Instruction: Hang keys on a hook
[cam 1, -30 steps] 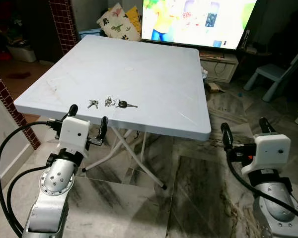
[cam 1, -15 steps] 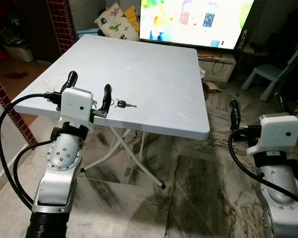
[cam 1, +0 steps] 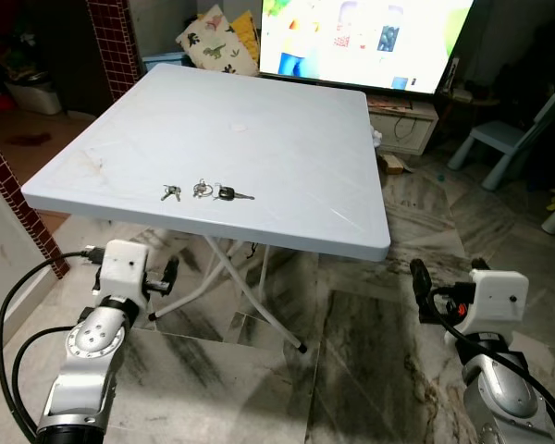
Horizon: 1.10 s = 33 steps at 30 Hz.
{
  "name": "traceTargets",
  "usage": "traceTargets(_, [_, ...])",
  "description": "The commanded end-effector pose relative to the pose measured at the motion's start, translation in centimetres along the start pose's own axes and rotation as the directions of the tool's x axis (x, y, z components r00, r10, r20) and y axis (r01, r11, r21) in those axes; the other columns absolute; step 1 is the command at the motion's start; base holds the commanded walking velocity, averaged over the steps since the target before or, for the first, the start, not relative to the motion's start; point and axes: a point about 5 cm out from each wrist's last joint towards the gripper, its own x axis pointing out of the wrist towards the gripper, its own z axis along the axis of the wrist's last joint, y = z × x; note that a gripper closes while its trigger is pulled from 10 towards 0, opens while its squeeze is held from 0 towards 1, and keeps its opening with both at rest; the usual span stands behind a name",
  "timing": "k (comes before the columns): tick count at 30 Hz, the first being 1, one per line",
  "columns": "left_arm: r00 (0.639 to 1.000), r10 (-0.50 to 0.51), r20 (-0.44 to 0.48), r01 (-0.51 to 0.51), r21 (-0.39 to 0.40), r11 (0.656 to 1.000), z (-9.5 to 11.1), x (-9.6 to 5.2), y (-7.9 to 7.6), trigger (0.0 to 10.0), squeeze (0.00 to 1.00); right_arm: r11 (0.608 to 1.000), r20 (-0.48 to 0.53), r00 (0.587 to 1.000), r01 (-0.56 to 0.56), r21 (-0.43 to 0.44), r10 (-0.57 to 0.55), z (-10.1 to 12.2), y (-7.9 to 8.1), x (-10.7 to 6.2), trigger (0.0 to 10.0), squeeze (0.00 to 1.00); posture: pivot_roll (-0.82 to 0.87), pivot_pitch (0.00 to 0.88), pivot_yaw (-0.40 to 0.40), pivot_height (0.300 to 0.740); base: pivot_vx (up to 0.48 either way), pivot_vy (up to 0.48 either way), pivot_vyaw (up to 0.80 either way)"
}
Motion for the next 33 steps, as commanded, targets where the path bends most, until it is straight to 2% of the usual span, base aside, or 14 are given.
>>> traceTargets(1, [0.999,-0.049,0.020,0.049,0.018,0.999,0.1,0.1,-1.0,10.0,0.00,1.000,-0.007,1.000,-0.012,0.008,0.012,-0.6,0.1,-0.2,10.0,0.00,0.08,0.000,-0.084,0.740,0.000,0.000,0.00])
traceTargets(6, [0.995,-0.086,0.048,0.085,0.023,0.996,0.6,-0.6,-2.0,10.0,0.00,0.999,0.001,0.999,-0.034,0.007,0.034,-0.4,0.4,-0.6,10.0,0.00,0.08,0.000,-0.093,0.740,0.000,0.000,0.00])
traceTargets(8, [0.993,-0.105,0.056,0.103,0.027,0.994,0.5,-0.4,-2.4,10.0,0.00,0.998,0.003,0.998,-0.055,-0.013,0.055,-0.7,0.5,-0.5,10.0,0.00,0.08,0.000,-0.101,0.740,0.000,0.000,0.00])
traceTargets(11, [0.997,-0.071,-0.015,0.071,0.014,0.997,-1.3,0.2,-2.2,10.0,0.00,0.998,-0.006,0.998,-0.062,-0.029,0.062,-1.5,0.7,0.0,10.0,0.00,0.09,0.000,-0.123,0.740,0.000,0.000,0.00])
traceTargets(13, [0.997,-0.063,-0.043,0.064,0.011,0.998,-1.8,0.2,-2.1,10.0,0.00,0.998,-0.005,0.998,-0.063,-0.028,0.063,-1.5,0.7,0.1,10.0,0.00,0.10,0.000,-0.128,0.740,0.000,0.000,0.00])
traceTargets(18, [0.985,-0.056,-0.161,0.060,0.018,0.998,-4.2,-1.0,-1.6,10.0,0.00,0.997,-0.031,0.997,-0.077,-0.018,0.076,-2.3,1.0,-0.2,10.0,0.00,0.09,0.000,-0.128,0.740,0.000,0.000,0.00])
traceTargets(21, [0.988,-0.069,-0.136,0.072,0.014,0.997,-3.9,-1.3,-1.9,10.0,0.00,0.997,-0.035,0.997,-0.071,-0.002,0.071,-2.5,1.2,-0.6,10.0,0.00,0.07,0.000,-0.115,0.740,0.000,0.000,0.00])
traceTargets(24, [0.993,-0.098,-0.063,0.105,0.121,0.987,-2.8,-0.8,-2.8,10.0,0.00,0.999,-0.028,0.998,-0.048,-0.001,0.048,-2.6,1.1,-0.7,10.0,0.00,0.06,0.000,-0.105,0.740,0.000,0.000,0.00])
traceTargets(25, [0.993,-0.103,-0.053,0.109,0.132,0.985,-2.5,-0.6,-3.0,10.0,0.00,0.999,-0.027,0.999,-0.041,0.005,0.041,-2.6,1.0,-0.7,10.0,0.00,0.06,0.000,-0.105,0.740,0.000,0.000,0.00])
traceTargets(33, [0.992,-0.115,0.059,0.106,0.145,0.984,0.8,0.6,-4.1,10.0,0.00,0.999,-0.016,0.999,-0.050,0.004,0.050,-2.3,1.9,-0.2,10.0,0.00,0.07,0.000,-0.095,0.740,0.000,0.000,0.15])
